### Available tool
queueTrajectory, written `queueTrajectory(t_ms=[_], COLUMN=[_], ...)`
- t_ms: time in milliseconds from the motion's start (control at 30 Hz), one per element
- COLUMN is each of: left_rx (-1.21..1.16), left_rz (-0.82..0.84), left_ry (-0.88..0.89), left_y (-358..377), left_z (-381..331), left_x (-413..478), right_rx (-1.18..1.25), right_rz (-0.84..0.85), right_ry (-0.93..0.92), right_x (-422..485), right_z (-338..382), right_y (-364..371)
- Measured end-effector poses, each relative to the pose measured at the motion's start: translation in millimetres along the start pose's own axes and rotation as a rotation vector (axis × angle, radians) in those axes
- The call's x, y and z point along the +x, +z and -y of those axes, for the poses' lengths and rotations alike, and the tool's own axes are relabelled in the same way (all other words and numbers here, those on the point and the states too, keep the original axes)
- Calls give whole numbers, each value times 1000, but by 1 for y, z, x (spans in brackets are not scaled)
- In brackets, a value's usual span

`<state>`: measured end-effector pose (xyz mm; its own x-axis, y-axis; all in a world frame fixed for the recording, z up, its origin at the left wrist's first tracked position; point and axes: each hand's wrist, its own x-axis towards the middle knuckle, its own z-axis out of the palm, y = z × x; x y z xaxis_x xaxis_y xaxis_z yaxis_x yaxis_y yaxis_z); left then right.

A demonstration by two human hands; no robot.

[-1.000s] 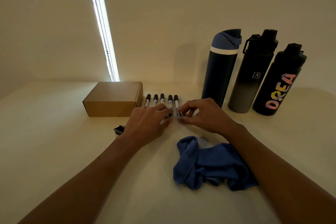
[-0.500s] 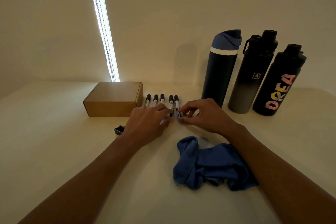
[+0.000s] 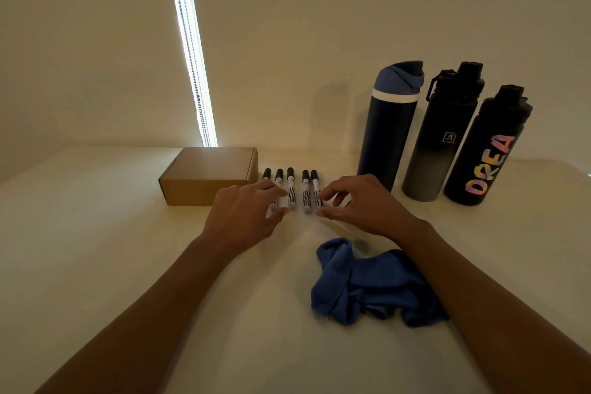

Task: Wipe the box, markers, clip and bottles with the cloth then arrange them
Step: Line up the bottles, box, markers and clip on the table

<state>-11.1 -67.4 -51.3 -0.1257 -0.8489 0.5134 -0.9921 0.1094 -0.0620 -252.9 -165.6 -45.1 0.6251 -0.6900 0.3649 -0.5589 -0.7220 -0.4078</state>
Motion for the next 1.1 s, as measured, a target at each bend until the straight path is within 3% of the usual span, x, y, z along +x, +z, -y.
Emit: queueTrajectory(t_ms=[300,667,1100], left_rx=[-4,-35,-28], left_rz=[9,16,18], left_ry=[-39,-21,-20], left_y=[-3,-6,-6], left_z=[10,10,10], left_x=[-4,-5,-4], right_rx=[-196,-303,-372], right_rz=[17,91,57], right_ry=[-119,-92,-93], right_x=[22,40,35], right_z=[36,48,51], right_y=[7,23,24])
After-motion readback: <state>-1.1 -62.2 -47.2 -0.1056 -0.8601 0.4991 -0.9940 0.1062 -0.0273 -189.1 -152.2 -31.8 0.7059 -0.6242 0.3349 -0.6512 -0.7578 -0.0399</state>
